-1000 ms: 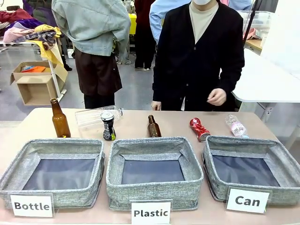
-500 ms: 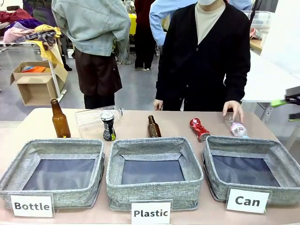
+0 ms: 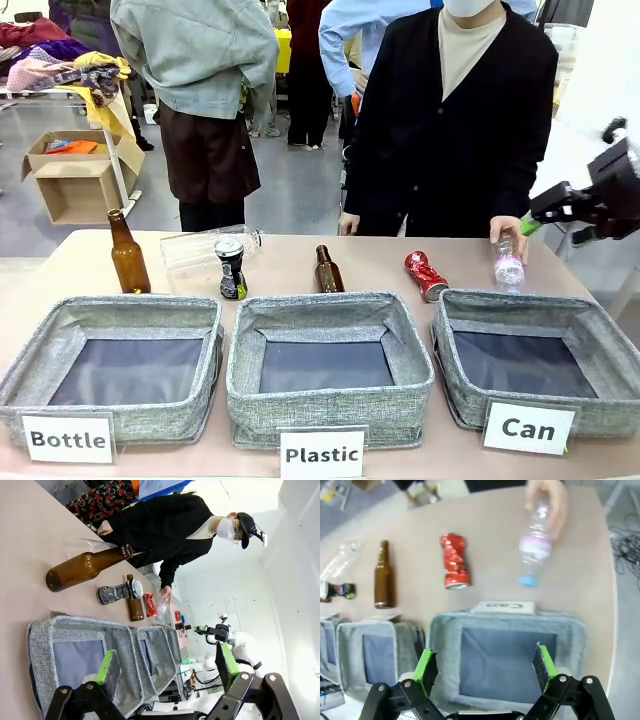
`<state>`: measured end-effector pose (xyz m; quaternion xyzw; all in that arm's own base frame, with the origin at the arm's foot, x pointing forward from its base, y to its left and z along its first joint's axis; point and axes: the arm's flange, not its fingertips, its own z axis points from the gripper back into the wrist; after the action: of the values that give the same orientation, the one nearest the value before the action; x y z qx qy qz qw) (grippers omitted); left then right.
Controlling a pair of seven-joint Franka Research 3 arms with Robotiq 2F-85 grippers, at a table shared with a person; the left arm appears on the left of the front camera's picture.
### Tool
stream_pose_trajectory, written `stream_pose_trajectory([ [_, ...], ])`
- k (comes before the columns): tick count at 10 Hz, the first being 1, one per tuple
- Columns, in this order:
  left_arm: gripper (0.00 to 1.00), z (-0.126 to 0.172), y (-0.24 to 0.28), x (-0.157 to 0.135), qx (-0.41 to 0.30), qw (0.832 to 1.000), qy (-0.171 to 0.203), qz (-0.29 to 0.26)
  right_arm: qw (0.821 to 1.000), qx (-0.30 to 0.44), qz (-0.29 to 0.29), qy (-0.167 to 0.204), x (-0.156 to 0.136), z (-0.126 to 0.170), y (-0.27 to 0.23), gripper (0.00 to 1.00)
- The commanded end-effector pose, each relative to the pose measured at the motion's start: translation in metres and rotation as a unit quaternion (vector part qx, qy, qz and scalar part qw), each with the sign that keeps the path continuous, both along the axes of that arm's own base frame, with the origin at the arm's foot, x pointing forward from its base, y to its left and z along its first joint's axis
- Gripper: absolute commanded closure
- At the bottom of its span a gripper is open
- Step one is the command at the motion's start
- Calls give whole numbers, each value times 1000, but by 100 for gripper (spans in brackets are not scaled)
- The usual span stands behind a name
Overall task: Sort the can waste into the basket.
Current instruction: Pick up the can waste from the table and place it in the right Fabric basket.
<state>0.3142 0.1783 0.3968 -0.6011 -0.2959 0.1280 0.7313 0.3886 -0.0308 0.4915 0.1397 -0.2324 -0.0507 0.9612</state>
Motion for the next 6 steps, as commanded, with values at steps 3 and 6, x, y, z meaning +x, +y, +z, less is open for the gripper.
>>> stream_pose_trajectory([
  [3,0,2,1,-1,-1,1000,-8,-5,998,52,-20,-29,-118,11,-99,0],
  [6,0,2,1,-1,-1,1000,-8,-5,985,139,-100,-5,-158,-19,-151,0],
])
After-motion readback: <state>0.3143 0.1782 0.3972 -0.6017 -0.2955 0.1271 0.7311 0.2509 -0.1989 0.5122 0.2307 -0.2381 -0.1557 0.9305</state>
